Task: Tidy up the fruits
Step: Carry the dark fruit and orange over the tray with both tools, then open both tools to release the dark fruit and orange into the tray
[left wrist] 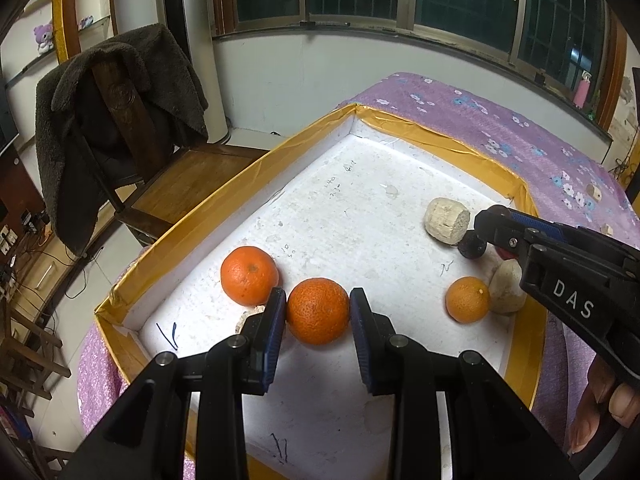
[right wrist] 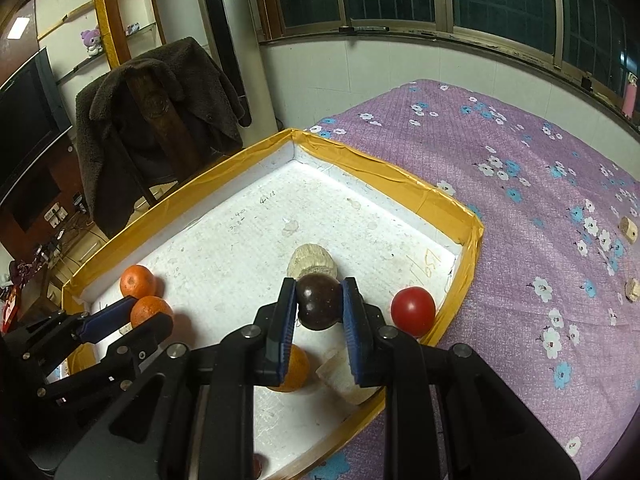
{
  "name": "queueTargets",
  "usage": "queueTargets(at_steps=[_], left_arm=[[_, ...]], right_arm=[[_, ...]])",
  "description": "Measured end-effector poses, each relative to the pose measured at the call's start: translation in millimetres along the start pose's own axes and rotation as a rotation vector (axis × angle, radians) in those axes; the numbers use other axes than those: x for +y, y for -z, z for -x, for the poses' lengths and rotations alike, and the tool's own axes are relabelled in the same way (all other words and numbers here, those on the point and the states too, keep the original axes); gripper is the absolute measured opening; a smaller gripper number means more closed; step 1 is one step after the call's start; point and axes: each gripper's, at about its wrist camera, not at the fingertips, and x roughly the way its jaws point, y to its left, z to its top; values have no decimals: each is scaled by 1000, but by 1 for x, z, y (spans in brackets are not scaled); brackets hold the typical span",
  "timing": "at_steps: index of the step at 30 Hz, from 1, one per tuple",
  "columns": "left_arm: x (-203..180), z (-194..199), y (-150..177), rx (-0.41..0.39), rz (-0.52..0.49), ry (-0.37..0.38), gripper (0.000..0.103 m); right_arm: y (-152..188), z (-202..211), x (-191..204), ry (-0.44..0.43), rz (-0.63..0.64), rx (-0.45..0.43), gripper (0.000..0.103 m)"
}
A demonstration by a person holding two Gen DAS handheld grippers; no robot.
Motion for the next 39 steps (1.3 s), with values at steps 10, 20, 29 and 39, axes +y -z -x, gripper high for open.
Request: queueTargets(at_steps=[10, 20, 29, 39], left_arm=[[-2, 0, 0, 2, -3, -1, 32], [-1, 2, 1, 2, -1, -3, 32], [-1, 1, 1, 21, 8, 9, 34], [12, 25, 2, -38, 134, 12, 82]], right_arm=[[0, -2, 0, 0, -2, 2, 25], [2, -5, -1, -4, -5, 8, 25], [2, -6, 0, -3, -2, 7, 25], [4, 3, -3, 6, -6, 9, 59]])
